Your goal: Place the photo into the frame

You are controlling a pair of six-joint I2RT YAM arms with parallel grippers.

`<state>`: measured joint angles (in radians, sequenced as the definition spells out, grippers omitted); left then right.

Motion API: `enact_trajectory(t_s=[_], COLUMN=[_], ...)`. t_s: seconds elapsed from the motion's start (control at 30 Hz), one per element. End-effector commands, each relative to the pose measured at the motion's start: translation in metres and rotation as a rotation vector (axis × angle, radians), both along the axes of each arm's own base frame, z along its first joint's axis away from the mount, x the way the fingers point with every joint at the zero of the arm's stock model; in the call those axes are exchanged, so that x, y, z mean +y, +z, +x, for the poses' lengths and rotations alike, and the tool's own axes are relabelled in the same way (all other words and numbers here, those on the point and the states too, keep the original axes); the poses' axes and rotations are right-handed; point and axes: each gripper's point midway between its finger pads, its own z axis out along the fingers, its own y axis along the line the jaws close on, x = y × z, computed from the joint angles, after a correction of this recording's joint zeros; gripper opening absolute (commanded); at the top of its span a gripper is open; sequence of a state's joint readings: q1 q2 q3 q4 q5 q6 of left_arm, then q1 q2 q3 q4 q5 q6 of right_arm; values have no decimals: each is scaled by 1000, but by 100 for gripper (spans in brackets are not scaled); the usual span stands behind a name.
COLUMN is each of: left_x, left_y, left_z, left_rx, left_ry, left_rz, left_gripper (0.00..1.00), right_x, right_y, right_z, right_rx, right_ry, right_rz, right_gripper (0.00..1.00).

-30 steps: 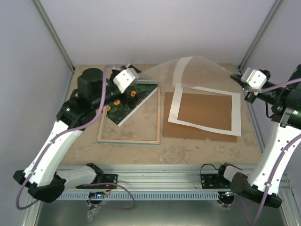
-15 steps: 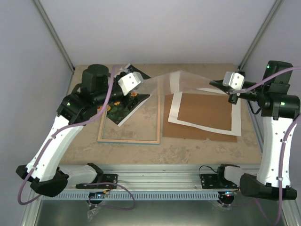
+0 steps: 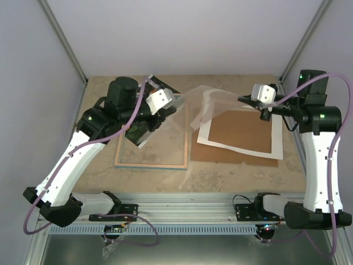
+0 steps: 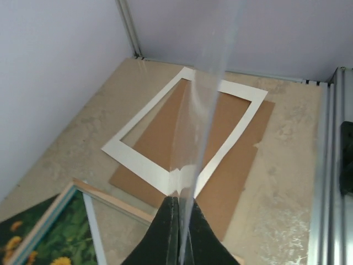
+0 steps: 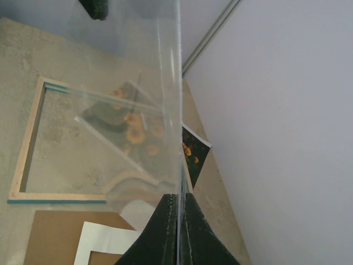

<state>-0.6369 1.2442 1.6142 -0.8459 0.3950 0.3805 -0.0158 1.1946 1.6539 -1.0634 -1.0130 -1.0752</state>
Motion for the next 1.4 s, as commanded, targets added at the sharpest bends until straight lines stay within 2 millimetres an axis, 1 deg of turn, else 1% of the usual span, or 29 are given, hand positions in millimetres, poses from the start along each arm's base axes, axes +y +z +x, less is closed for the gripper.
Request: enact_trajectory(t_s=[0.0,0.03,0.1,0.13,0.23,0.33,0.4,0.43,0.47,0.53,0.63,0.73,0.83,0.9,1.0,1.07,1.13,1.2,1.3,1.33,1.37], left_x=[0,1,4,7,10,11,12,13,14,19,26,39,60,72,91,106,126,140,154,157,160], left_y=[-9,-10,-7,-6,-4,-10,-20,-27,-36,-54,-88,-124,-166,-193,-229,-249,-268,-288,-305,-309,-314], left_z=[-3,-2,2,3,2,6,13,18,24,38,63,90,117,131,149,162,178,188,197,199,201], left_rx=[60,87,146,178,291,421,510,554,593,666,775,807,838,875,902,912,893,869,889,896,902], left_ry=[9,15,27,33,2,-17,-8,9,23,48,104,206,314,359,412,478,564,619,667,679,685], left_rz=[-28,-50,-106,-137,-231,-311,-353,-370,-378,-395,-387,-334,-257,-201,-122,-86,-31,48,73,72,72], left_gripper=[0,0,0,0,0,0,0,0,0,0,0,0,0,0,0,0,0,0,0,0,0], right_x=[1,0,-5,-8,-18,-34,-50,-63,-72,-86,-91,-88,-81,-72,-56,-45,-35,-23,-4,-2,8], right_y=[4,5,5,4,-2,-13,-22,-27,-36,-50,-74,-96,-118,-132,-152,-166,-180,-195,-216,-222,-227], right_z=[14,20,36,44,62,79,90,97,103,109,114,117,122,125,129,130,132,131,129,129,128], right_rx=[9,24,62,78,133,192,249,275,330,406,495,566,631,669,721,748,771,804,838,847,855], right_ry=[-15,-38,-108,-150,-240,-319,-370,-401,-425,-437,-429,-411,-402,-392,-373,-364,-353,-333,-312,-313,-297], right_rz=[33,45,73,87,130,192,243,274,311,374,414,444,452,441,420,402,385,369,334,329,317], right_gripper=[9,21,53,64,80,88,89,91,92,92,92,90,87,85,83,82,82,82,81,80,80])
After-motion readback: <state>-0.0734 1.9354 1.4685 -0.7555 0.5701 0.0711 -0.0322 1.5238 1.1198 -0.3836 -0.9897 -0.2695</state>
